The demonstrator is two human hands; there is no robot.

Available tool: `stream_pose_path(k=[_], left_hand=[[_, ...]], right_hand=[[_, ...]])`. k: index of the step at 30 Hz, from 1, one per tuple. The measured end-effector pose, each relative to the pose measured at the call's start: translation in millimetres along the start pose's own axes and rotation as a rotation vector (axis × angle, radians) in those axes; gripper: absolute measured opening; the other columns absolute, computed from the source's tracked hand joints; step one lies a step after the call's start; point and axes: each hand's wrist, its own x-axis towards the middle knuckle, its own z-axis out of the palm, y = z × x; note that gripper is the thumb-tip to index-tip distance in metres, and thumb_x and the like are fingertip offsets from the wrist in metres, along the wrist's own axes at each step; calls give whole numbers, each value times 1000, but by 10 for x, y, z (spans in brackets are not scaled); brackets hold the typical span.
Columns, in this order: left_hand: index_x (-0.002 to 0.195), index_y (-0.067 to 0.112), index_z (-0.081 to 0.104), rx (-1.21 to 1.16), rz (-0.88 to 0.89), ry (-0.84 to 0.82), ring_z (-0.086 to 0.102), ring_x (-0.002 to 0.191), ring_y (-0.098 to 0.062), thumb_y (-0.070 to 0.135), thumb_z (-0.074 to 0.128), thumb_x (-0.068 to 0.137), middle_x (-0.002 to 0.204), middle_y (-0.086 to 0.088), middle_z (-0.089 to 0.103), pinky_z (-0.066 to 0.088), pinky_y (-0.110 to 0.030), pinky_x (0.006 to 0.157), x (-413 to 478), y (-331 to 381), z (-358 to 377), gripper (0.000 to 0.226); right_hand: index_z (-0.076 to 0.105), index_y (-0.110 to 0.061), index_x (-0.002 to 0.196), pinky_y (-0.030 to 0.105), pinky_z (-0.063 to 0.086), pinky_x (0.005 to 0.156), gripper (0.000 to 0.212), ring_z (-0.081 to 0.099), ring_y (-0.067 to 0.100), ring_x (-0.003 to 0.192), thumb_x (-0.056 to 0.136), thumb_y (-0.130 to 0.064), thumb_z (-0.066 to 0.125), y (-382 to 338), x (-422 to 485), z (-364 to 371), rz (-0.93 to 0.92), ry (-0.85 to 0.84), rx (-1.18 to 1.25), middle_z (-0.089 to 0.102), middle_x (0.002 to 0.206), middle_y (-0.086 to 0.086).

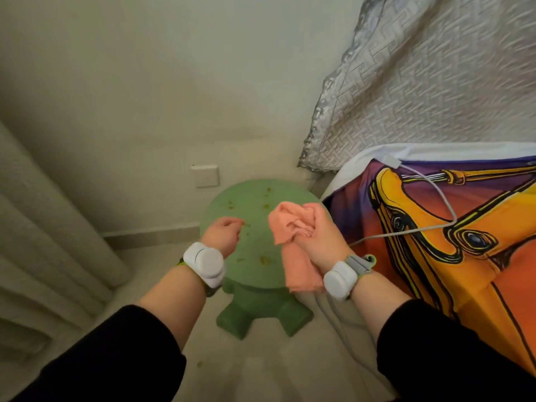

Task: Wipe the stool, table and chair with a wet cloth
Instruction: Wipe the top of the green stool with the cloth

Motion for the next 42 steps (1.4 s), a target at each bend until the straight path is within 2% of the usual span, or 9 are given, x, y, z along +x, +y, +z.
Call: stream_pose_path(k=[3, 7, 13, 18, 24, 27, 30, 38, 42], left_hand=[[130, 7, 50, 213, -63, 197, 58, 94, -31, 10, 51, 91, 124, -19, 57, 48, -34, 77, 158, -418, -133, 39], [137, 9, 38, 212, -168, 230, 50, 120, -38, 22, 55, 89, 132, -22, 51, 43, -45, 101, 343, -776, -151, 52], [135, 25, 34, -131, -184, 171, 60, 102, -34, 10, 52, 91, 125, -12, 56, 53, -54, 86, 366, -945, -3, 50], [136, 29, 33, -333, -235, 181, 61, 66, -26, 10, 57, 89, 109, -21, 64, 55, -37, 56, 391, -1017, 0, 56], [145, 42, 16, -240, -285, 140, 54, 82, -25, 10, 54, 92, 130, -11, 50, 54, -36, 53, 405, -1052, -81, 73], [146, 46, 1, -174, -314, 74, 48, 99, -27, 17, 56, 93, 139, -7, 45, 48, -32, 49, 407, -1057, -137, 82], [144, 49, 7, -130, -295, 58, 51, 93, -24, 18, 52, 94, 134, -2, 47, 47, -29, 49, 414, -1067, -134, 74], [140, 49, 22, -120, -222, 59, 57, 67, -13, 24, 56, 92, 83, 8, 61, 49, -22, 43, 432, -1170, -202, 63], [141, 50, 21, -105, -180, 31, 57, 70, -10, 22, 56, 92, 92, 12, 60, 47, -18, 44, 407, -1187, -180, 66]], right_hand=[[53, -29, 98, 14, 37, 58, 27, 56, 15, 76, 78, -12, 57, 115, 9, 63, 25, 44, -83, 58, 81, -9], [49, -31, 131, 28, 43, 83, 51, 55, 25, 101, 82, -19, 55, 285, 27, 272, 15, 14, -329, 56, 117, 6], [23, -48, 142, 37, 35, 94, 50, 35, 26, 112, 95, -43, 36, 529, -146, 930, -74, -175, -703, 18, 155, -19], [36, -49, 135, 43, 33, 99, 44, 34, 33, 118, 93, -38, 40, 412, -99, 1311, -276, -324, -696, 24, 155, -6], [40, -56, 129, 53, 11, 113, 52, 20, 35, 135, 86, -29, 47, 747, -1, 937, -176, -221, -826, 25, 153, -19], [43, -54, 129, 46, 26, 108, 49, 26, 35, 129, 88, -28, 48, 873, 89, 722, 57, -54, -785, 24, 153, -17], [43, -50, 131, 40, 33, 99, 48, 31, 32, 119, 89, -27, 47, 752, 100, 840, 138, 24, -747, 22, 154, -13], [39, -51, 132, 40, 34, 98, 52, 27, 30, 126, 89, -22, 44, 356, -106, 1484, -247, -319, -714, 20, 155, -10], [41, -51, 130, 31, 37, 79, 56, 38, 25, 115, 85, -17, 46, 588, -7, 1096, -214, -173, -799, 27, 151, -16]])
